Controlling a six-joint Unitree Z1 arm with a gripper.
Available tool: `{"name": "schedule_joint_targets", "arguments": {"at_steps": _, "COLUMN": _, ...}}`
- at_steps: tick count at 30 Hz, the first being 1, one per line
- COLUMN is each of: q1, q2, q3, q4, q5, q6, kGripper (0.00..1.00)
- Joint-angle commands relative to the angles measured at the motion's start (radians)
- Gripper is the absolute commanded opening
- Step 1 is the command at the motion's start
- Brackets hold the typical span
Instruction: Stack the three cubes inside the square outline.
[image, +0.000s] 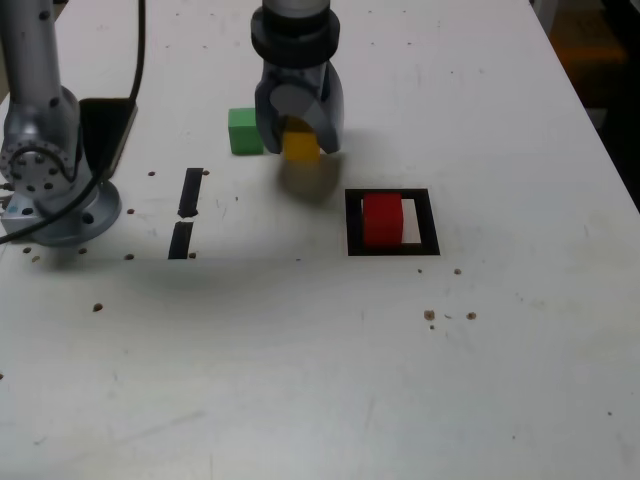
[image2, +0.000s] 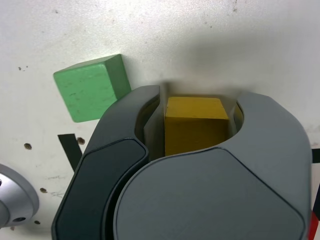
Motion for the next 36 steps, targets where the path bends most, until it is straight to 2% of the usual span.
{"name": "schedule_joint_targets", "arguments": {"at_steps": 1, "q1": 0.0, "q2": -0.018, "q3": -0.016, "q4": 0.02, "q5": -0.007, "q6": -0.001, "kGripper": 0.18}}
{"name": "schedule_joint_targets", "arguments": {"at_steps": 14, "q1": -0.069, "q2": -0.064, "q3": -0.101, "q4": 0.112, "q5": -0.073, "q6": -0.06, "kGripper": 0.18}}
{"name": "schedule_joint_targets", "arguments": {"at_steps": 21, "q1": -0.197, "q2": -0.049, "q3": -0.21, "q4": 0.197, "q5": -0.086, "q6": -0.153, "kGripper": 0.18}}
{"name": "schedule_joint_targets", "arguments": {"at_steps": 31, "q1": -0.33, "q2": 0.019, "q3": -0.316, "q4": 0.233, "q5": -0.095, "q6": -0.243, "kGripper": 0.18}}
{"name": "schedule_joint_targets", "arguments": {"at_steps": 36, "q1": -0.361, "q2": 0.049, "q3": -0.344, "q4": 0.236, "q5": -0.095, "q6": -0.267, "kGripper": 0.18}}
